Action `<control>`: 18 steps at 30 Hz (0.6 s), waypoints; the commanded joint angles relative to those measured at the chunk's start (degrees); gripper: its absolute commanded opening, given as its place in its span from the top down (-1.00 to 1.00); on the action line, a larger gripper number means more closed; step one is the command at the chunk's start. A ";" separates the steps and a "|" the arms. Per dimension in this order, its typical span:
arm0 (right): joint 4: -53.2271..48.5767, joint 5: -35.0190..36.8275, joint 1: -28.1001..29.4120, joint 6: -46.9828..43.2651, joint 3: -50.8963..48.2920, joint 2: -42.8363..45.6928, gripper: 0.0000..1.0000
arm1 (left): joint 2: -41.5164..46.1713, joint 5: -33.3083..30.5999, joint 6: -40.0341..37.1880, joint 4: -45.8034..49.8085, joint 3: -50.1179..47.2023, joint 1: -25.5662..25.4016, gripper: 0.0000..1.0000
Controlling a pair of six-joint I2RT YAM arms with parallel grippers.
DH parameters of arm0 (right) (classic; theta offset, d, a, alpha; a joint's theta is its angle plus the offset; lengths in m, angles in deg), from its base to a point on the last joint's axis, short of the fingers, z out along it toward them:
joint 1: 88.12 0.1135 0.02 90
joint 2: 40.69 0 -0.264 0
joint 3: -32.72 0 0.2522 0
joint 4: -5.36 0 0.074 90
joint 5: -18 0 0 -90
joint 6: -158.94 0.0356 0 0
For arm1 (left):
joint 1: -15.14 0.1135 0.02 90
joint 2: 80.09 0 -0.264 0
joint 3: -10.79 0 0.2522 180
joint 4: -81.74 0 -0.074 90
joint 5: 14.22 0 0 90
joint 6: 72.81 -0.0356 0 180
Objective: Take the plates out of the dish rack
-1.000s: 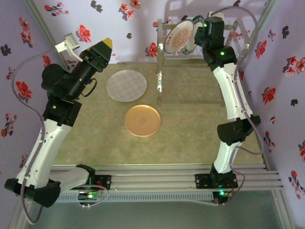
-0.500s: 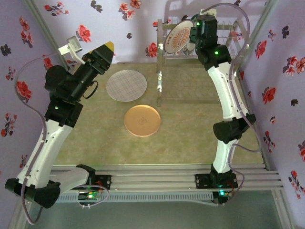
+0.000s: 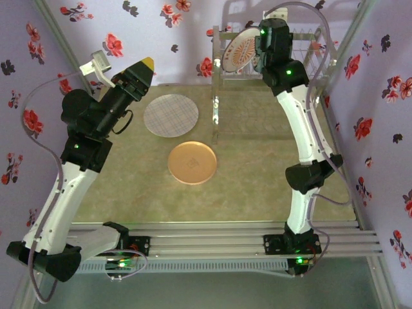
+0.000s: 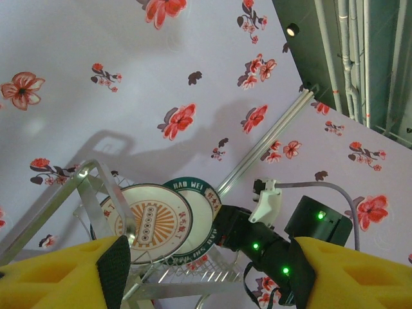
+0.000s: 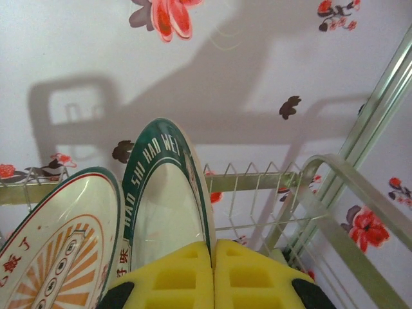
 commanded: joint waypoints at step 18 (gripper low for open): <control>5.49 7.65 -0.72 -3.39 1.67 12.16 1.00 | -3.75 1.25 2.54 -6.55 4.47 -1.94 -0.35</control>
